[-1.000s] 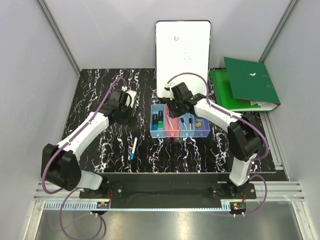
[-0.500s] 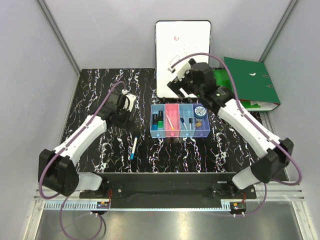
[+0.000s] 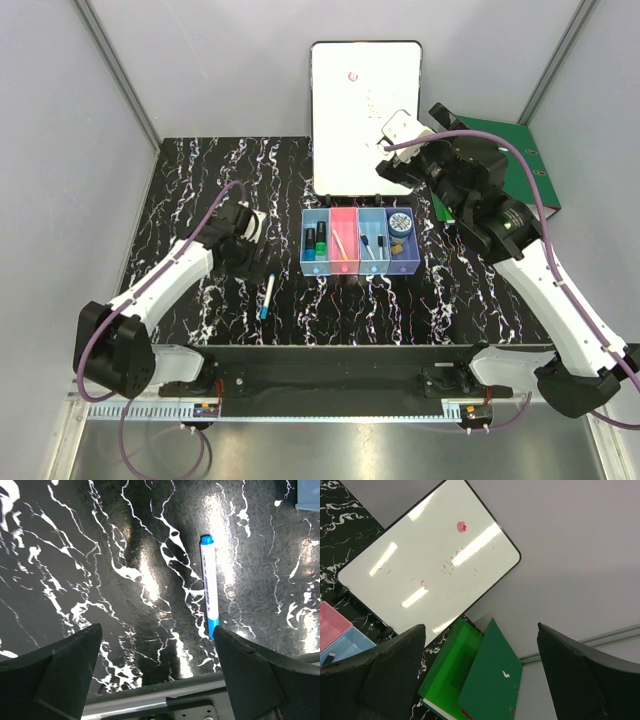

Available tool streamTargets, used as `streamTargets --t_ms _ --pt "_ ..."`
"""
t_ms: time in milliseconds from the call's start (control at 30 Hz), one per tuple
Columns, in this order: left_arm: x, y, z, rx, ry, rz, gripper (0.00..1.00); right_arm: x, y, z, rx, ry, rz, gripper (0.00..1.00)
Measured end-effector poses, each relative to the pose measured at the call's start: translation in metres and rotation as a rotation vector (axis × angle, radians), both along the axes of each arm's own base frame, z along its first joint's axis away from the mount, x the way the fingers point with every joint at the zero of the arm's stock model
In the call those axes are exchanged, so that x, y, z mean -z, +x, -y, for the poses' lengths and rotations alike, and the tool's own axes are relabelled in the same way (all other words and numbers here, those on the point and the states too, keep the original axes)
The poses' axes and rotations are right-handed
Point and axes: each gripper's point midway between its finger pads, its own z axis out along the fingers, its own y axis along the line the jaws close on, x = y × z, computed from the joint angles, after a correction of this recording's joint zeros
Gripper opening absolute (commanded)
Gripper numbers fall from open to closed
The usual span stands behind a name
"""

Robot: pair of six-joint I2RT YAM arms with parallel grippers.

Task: Sort the stationery into containers
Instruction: Pick up the pen from the center of the board.

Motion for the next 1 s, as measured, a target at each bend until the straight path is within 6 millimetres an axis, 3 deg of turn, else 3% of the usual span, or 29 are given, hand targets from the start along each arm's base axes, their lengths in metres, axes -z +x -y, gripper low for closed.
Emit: streamTargets --t_ms 333,700,1000 --pt "0.035 -0.011 0.027 -0.031 -0.088 -0.2 0.99 0.011 0.004 0.0 0.01 -0.026 -0.018 1.0" --pt "0.076 -0.012 0.052 -0.025 -0.06 -0.286 0.9 0.023 0.005 0.0 0.018 -0.04 -0.041 1.0" --pt "0.082 -0.011 0.058 -0.012 0.029 -0.28 0.5 0.025 0.008 0.004 0.043 -0.026 -0.04 1.0"
